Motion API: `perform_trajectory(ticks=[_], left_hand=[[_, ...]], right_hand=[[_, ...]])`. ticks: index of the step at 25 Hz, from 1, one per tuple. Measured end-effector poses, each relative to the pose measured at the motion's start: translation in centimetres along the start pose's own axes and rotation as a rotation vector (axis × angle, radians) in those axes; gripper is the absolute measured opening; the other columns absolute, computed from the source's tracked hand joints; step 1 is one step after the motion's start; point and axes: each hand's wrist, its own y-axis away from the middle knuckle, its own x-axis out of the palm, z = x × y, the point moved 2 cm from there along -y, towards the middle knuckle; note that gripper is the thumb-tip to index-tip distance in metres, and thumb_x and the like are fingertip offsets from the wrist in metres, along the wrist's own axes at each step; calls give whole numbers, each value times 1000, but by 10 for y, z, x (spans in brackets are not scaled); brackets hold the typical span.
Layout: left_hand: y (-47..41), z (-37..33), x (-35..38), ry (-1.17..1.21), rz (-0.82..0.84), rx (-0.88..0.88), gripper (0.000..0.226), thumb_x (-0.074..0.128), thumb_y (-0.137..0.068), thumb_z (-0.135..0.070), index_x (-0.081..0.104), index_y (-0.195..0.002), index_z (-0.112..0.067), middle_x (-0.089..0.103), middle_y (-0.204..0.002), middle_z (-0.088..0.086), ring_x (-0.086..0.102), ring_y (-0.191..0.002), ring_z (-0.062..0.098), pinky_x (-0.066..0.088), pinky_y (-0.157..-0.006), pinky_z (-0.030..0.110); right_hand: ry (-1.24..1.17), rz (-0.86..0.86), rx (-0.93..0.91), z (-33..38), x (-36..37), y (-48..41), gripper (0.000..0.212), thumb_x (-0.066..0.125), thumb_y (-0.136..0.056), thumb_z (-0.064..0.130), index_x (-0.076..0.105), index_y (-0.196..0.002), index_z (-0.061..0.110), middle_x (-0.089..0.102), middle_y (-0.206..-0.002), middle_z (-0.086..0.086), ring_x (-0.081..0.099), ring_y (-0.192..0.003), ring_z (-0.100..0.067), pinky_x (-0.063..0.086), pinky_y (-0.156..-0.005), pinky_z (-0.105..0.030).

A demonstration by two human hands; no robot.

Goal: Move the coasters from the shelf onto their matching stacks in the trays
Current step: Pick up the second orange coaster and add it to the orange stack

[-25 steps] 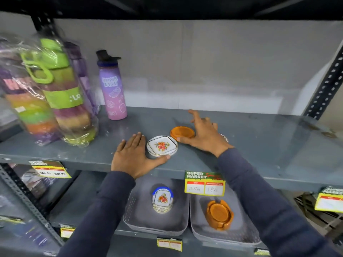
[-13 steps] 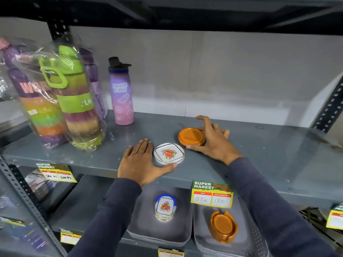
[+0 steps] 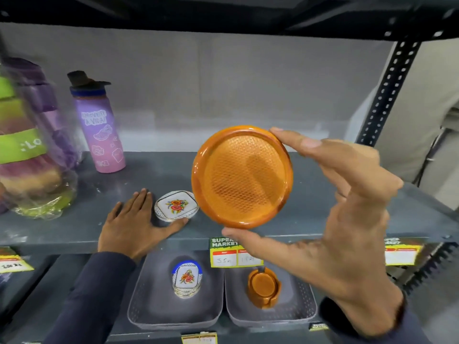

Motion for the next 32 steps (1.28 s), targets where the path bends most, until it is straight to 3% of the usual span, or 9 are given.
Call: perform_trajectory(ticks=[4,7,9,13,17,22,25,28,32], left_hand=[[-1,-1,0,-9,10,-18,145,1,-44,-107,22,-158,-21,18,-168,-5,12,-154,11,9,-126,39],[-1,0,1,-9,8,-24,141,7,-48,-107,24,-157,-18,18,-168,-4,13,-154,11,10,-126,40],[0,1,2,-9,-5,-19,136,11,-53,-105,26,-157,-18,19,-167,-4,15,-154,12,10,-126,40],[-3,1,3,-11,-18,8,131,15,-57,-102,29,-155,-17,23,-166,-1,18,-154,15,12,-125,41],[-6,5,6,-15,-52,27,129,18,-57,-103,37,-151,-16,29,-164,2,25,-151,20,16,-124,44],[-15,12,14,-54,-55,46,118,25,-62,-103,46,-138,-16,42,-154,6,37,-143,28,28,-118,53],[-15,13,13,-49,-67,52,114,26,-62,-102,48,-133,-16,44,-151,7,41,-140,31,32,-115,54],[-10,7,8,-32,-86,44,117,26,-62,-102,46,-140,-17,39,-158,5,37,-144,28,27,-119,51],[-5,1,3,-26,-91,30,118,26,-61,-102,45,-143,-19,40,-158,3,39,-142,31,29,-119,51]], right_hand=[[28,37,47,-6,-4,7,80,80,-69,64,29,-127,42,48,-134,29,56,-119,-24,45,-86,-67],[135,150,117,-19,-6,25,83,79,-66,69,36,-129,37,50,-135,23,58,-112,-16,36,-94,-46],[147,324,232,-32,-13,48,81,73,-64,76,41,-128,37,53,-130,27,56,-108,-8,29,-93,-32],[144,709,448,-59,-30,119,70,64,-62,85,49,-117,42,51,-111,30,44,-103,4,37,-83,-23],[126,831,659,-107,-2,195,68,73,-63,78,53,-112,36,52,-92,27,53,-91,-9,45,-76,-28],[125,893,976,-191,72,289,65,74,-57,79,56,-108,41,70,-107,-4,62,-102,-24,55,-89,-39],[79,873,1101,-224,110,327,66,74,-44,85,58,-97,48,67,-106,-3,65,-106,-26,53,-98,-38],[118,897,1126,-220,125,323,49,90,-63,45,70,-103,27,57,-95,1,57,-114,-33,43,-108,-38],[196,930,1087,-223,135,333,44,90,-67,35,72,-103,16,65,-131,-7,55,-124,-33,38,-111,-35]])
